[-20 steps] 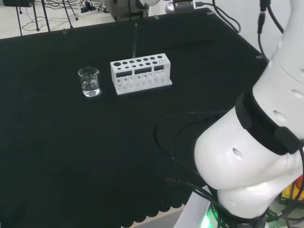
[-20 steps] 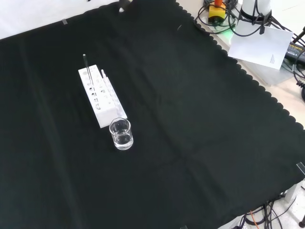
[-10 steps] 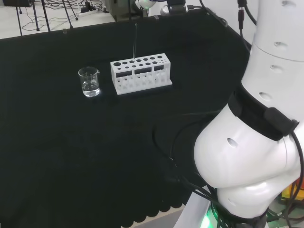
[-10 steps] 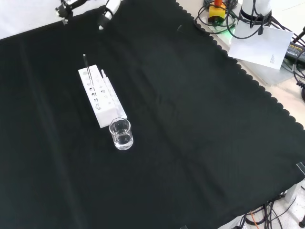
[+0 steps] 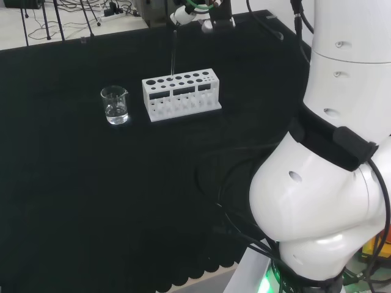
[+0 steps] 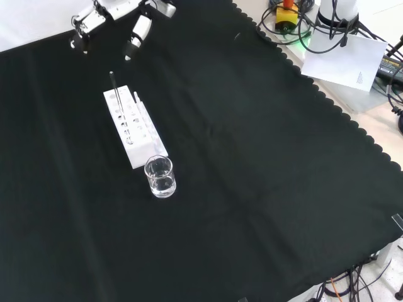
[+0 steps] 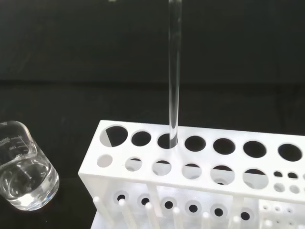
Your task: Take the glass rod from the white test tube rack.
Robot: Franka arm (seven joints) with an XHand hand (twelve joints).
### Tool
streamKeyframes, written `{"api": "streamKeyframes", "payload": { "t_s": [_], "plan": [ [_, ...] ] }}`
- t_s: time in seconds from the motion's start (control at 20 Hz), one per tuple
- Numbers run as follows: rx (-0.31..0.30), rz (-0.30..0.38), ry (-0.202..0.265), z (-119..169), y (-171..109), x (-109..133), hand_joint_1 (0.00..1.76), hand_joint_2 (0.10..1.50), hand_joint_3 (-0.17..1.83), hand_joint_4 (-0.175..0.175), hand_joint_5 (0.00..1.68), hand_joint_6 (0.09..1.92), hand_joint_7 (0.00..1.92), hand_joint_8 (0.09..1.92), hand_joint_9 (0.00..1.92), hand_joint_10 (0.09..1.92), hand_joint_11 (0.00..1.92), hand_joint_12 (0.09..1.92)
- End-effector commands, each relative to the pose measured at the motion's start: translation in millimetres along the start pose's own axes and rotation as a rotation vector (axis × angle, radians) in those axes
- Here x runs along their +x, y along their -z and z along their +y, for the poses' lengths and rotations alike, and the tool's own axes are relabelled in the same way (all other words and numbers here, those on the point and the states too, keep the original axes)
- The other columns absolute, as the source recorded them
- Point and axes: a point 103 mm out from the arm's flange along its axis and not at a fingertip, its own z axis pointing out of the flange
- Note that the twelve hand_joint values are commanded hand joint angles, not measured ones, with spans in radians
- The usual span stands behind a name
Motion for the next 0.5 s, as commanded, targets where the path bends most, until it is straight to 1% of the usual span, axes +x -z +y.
{"api": "streamKeyframes", "payload": {
  "t_s": [0.05,0.3,0.5],
  "plan": [
    [-0.015,0.006,0.028,11.9,-13.3,-3.9,0.63,1.15,-0.17,-0.169,0.32,0.09,0.25,0.89,0.36,0.86,0.00,1.35],
    [-0.015,0.015,0.036,18.6,-27.4,-9.9,0.62,1.16,-0.17,-0.175,0.35,0.09,0.40,0.88,0.50,0.82,0.00,1.43],
    [0.013,0.031,0.032,22.4,-42.5,-16.1,0.62,1.17,-0.17,-0.175,0.37,0.09,0.45,0.88,0.55,0.82,0.01,1.45]
  ]
}}
